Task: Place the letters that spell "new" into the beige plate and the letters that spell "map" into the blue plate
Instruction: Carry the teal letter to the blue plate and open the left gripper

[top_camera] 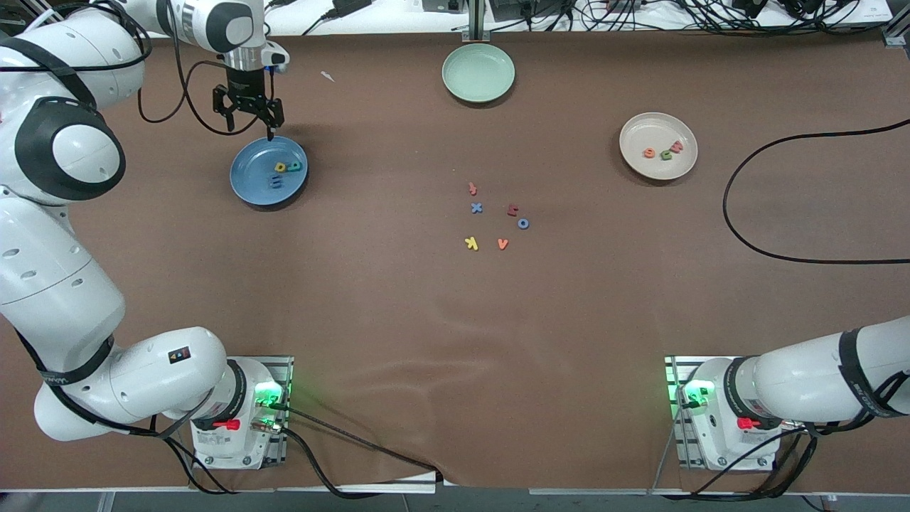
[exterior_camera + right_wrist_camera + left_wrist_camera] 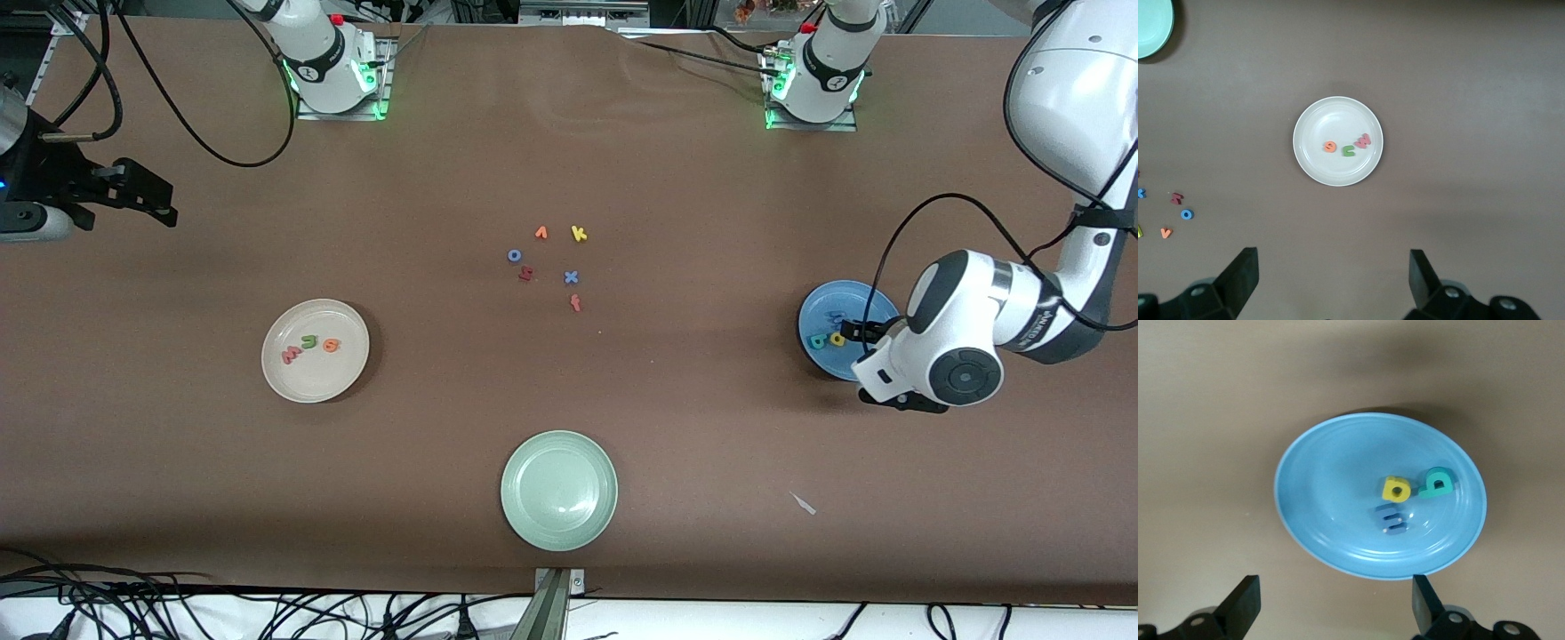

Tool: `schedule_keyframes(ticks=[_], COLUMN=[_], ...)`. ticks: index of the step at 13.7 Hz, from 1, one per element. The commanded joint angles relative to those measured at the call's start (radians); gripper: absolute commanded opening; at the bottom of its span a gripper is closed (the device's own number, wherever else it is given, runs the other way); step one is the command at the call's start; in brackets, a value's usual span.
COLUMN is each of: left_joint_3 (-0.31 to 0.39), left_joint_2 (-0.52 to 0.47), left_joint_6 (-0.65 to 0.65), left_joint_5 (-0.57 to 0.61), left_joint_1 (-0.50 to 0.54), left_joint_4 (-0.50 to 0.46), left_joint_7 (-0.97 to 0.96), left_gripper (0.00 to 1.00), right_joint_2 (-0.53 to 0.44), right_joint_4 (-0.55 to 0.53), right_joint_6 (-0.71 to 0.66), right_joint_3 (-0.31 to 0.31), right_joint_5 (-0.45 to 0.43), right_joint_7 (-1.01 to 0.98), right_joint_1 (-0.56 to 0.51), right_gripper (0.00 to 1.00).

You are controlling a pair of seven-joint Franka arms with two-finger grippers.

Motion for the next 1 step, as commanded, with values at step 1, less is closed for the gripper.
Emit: schedule_keyframes(ticks=[1], left_joint_3=[-0.006], left_joint_2=[-0.024], left_joint_6=[-0.065], left_joint_5=[-0.045], left_joint_1=[0.002], left_joint_4=[0.053], left_joint_7=[0.020], left_gripper=[1.00], right_joint_2=[-0.022], right_joint_4=[-0.015], right_joint_6=[-0.006], right_joint_3=[0.019], right_joint_5=[-0.003], right_joint_7=[-0.005], right_joint_1=[-0.018], right_gripper=[1.00])
